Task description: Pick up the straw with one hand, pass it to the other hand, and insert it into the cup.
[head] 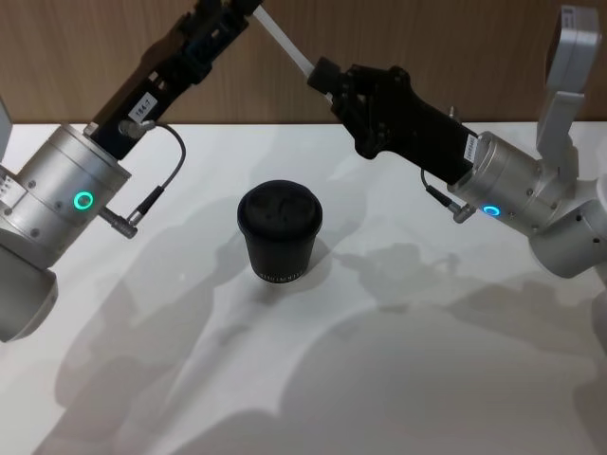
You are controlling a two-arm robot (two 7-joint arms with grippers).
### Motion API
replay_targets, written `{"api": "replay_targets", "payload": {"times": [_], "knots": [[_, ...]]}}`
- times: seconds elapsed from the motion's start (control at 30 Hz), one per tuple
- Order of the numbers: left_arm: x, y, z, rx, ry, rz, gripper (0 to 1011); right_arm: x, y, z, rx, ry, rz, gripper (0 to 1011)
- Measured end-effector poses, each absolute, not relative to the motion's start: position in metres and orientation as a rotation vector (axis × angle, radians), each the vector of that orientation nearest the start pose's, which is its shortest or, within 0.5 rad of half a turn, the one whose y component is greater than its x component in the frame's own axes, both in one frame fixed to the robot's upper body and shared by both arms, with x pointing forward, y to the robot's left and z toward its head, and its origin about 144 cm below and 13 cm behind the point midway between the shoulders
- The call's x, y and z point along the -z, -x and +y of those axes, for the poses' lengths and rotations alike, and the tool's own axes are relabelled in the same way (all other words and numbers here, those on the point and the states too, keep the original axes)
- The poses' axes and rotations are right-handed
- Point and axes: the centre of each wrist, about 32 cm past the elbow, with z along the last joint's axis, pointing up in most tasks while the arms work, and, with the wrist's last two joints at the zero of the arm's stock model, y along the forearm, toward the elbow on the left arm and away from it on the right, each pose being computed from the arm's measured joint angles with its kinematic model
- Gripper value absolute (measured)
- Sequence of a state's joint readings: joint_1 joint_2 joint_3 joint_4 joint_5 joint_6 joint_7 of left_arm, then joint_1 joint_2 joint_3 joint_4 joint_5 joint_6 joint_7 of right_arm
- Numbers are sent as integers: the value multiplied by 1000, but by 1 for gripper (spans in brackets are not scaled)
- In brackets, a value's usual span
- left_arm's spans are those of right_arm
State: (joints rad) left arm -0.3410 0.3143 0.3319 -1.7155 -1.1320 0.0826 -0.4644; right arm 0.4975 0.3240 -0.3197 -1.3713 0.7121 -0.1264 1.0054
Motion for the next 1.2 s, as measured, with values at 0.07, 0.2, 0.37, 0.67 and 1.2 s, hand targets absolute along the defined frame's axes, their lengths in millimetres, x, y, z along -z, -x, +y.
{"api": "replay_targets", "payload": {"times": [0.07, 0.2, 0.37, 0.67, 1.2], "knots": [[-1286, -515, 203, -528, 695, 284, 1001, -1258, -577, -247, 316, -380, -186, 6], [-1285, -518, 201, -514, 696, 286, 1002, -1258, -577, -247, 316, -380, -186, 6], [-1285, -521, 199, -491, 696, 287, 1001, -1258, -577, -247, 316, -380, -186, 6], [-1285, -527, 194, -453, 702, 284, 1001, -1258, -577, -247, 316, -380, -186, 6], [-1287, -533, 192, -435, 718, 261, 805, -1258, -577, -247, 316, -380, -186, 6]]}}
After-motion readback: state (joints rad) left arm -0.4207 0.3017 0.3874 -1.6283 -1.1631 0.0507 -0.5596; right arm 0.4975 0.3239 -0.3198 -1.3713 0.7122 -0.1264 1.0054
